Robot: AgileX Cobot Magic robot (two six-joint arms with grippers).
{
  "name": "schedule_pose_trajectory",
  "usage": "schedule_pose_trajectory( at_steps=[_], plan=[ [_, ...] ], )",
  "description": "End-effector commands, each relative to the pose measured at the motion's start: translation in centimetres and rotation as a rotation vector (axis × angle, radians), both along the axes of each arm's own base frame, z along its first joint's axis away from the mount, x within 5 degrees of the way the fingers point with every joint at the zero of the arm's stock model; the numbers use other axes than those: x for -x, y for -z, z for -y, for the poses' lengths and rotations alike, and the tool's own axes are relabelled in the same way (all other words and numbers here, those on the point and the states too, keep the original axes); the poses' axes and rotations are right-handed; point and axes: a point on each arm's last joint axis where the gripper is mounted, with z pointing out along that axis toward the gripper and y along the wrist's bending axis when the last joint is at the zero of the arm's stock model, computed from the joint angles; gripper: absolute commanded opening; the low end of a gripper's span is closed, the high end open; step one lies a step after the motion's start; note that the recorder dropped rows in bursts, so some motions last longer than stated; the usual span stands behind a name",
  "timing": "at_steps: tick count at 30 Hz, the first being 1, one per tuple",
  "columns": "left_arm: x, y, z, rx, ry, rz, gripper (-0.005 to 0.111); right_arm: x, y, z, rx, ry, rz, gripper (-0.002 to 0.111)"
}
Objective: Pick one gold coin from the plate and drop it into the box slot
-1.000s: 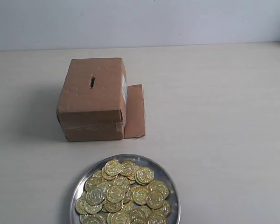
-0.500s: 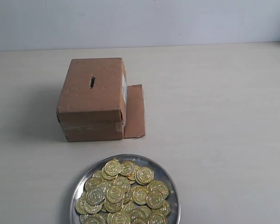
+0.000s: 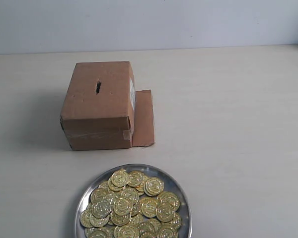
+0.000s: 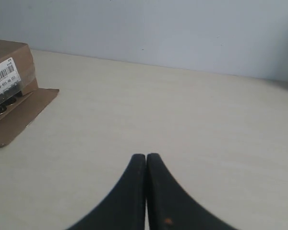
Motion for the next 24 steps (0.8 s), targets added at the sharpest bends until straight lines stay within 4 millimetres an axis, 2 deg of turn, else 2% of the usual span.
schedule_pose_trajectory(
  at_steps=[1,11,24],
  plan=[
    [0.02,-0.09,0.03,0.007,0.004,0.009,0.000,-0.09,-0.33,0.01,0.003,0.003,0.053,0.000],
    [0.02,-0.09,0.03,0.007,0.004,0.009,0.000,-0.14,-0.59,0.04,0.051,-0.004,0.086,0.000],
    [0.02,-0.09,0.03,0.007,0.004,0.009,0.000,-0.23,-1.30,-0.09,-0.001,-0.008,0.162,0.000]
  ],
)
